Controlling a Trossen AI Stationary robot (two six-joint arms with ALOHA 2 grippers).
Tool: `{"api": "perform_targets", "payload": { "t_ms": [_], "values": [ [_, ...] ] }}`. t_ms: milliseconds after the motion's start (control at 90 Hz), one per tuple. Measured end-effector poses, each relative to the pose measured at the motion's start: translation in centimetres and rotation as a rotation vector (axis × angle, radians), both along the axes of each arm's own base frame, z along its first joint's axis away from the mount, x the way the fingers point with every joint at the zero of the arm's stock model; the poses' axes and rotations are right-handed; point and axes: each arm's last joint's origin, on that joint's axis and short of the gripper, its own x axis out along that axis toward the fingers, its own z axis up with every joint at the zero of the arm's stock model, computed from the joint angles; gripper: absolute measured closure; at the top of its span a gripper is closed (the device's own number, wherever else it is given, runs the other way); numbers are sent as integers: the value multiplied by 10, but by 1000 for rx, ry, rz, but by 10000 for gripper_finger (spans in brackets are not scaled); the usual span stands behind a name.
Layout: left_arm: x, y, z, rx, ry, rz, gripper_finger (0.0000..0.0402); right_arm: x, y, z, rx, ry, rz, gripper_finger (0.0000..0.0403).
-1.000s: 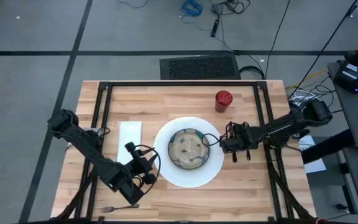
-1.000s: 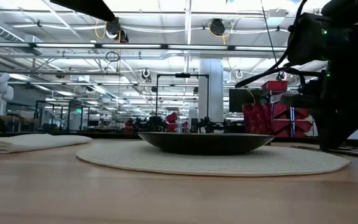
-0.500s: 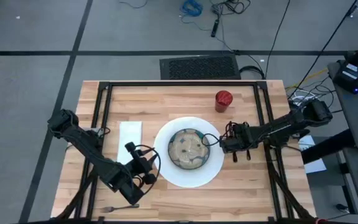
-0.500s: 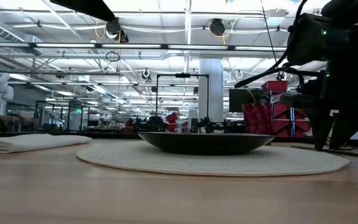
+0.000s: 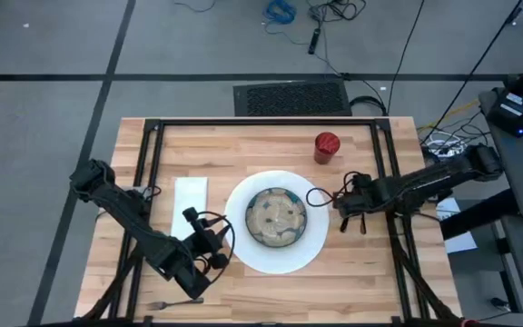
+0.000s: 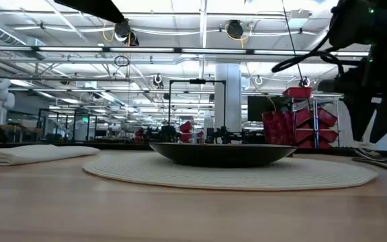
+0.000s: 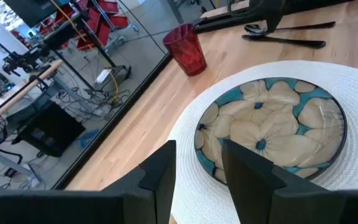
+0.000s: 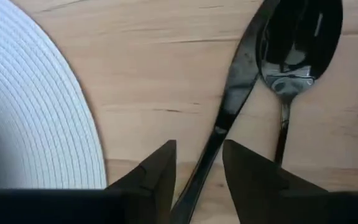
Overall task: Set table place
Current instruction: Move the black knife to the middle right of the table
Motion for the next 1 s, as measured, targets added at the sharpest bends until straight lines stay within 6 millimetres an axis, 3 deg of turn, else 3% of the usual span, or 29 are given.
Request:
{"api": "perform_targets", "payload": {
  "t_ms": [367,489,644,1000],
  "values": [
    [0,0,0,-1,-1,0,285,18,6,-34,36,161,-33,284],
    [0,0,0,-1,-1,0,285,24,7,-41,32,178,26,284],
    [0,0,0,-1,-1,1,285,28,8,-40,36,172,60,291],
    [0,0,0,0,0,0,285,39,12,-33,73,117,106,352]
  ]
}}
